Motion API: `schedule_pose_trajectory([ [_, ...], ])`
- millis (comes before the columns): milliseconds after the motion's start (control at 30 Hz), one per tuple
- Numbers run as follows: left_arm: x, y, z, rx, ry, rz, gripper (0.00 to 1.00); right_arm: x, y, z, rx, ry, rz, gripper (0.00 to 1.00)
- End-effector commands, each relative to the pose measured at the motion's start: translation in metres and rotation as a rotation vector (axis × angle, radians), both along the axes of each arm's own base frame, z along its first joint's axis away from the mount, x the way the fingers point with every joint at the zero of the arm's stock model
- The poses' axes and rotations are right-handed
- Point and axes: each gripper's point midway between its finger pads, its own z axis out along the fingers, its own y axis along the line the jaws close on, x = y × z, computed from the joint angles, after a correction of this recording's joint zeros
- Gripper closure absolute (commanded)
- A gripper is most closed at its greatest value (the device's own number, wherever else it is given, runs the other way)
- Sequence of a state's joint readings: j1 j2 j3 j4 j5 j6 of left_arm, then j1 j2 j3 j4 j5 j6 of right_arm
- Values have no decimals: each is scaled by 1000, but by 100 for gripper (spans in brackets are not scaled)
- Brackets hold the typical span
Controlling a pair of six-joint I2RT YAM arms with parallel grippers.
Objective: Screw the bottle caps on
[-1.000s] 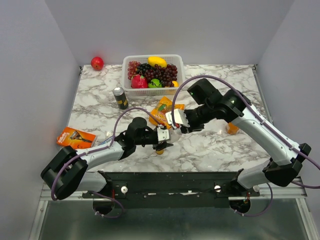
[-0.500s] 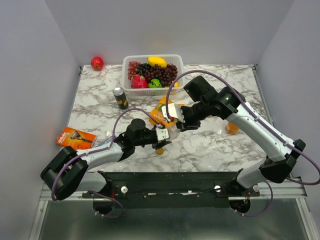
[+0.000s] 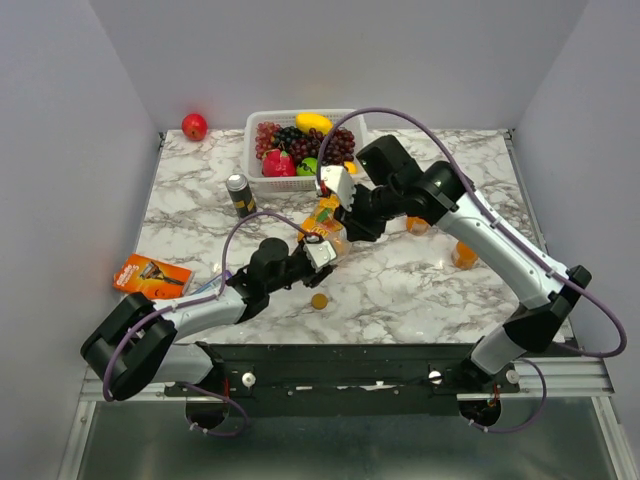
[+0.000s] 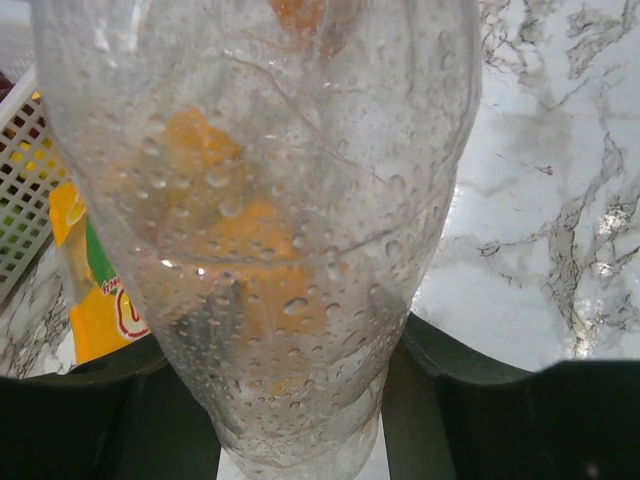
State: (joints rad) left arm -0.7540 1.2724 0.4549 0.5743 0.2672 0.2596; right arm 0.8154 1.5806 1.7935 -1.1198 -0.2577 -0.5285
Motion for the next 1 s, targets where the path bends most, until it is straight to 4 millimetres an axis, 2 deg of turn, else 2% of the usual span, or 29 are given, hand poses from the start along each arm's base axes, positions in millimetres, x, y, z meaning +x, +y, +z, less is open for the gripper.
schedule_pose_trajectory([
  [0,17,-9,109,-258,-263,42,100,-9,9,-35,-35,267,-198,81],
  [33,17,-9,109,-249,-274,39,100,-13,12,-33,-22,313,-196,81],
  [200,21,-3,103,-208,-309,73,100,-11,15,-41,-10,462,-312,84],
  [333,26,2,106,-205,-318,111,100,-5,15,-50,-37,481,-375,92],
  [567,31,6,93,-152,-315,148,100,-6,25,-54,-31,554,-416,91],
  [733,18,-5,76,-118,-253,53,100,4,29,-50,-16,507,-399,82],
  [767,10,-9,65,-93,-212,1,100,7,29,-48,-10,492,-394,80],
  [900,-2,-12,43,-57,-140,-54,100,14,30,-36,10,433,-374,79],
  [933,-3,-12,40,-50,-132,-54,100,15,29,-35,11,427,-377,77],
  [967,-4,-11,37,-43,-129,-55,100,15,29,-33,14,423,-375,67],
])
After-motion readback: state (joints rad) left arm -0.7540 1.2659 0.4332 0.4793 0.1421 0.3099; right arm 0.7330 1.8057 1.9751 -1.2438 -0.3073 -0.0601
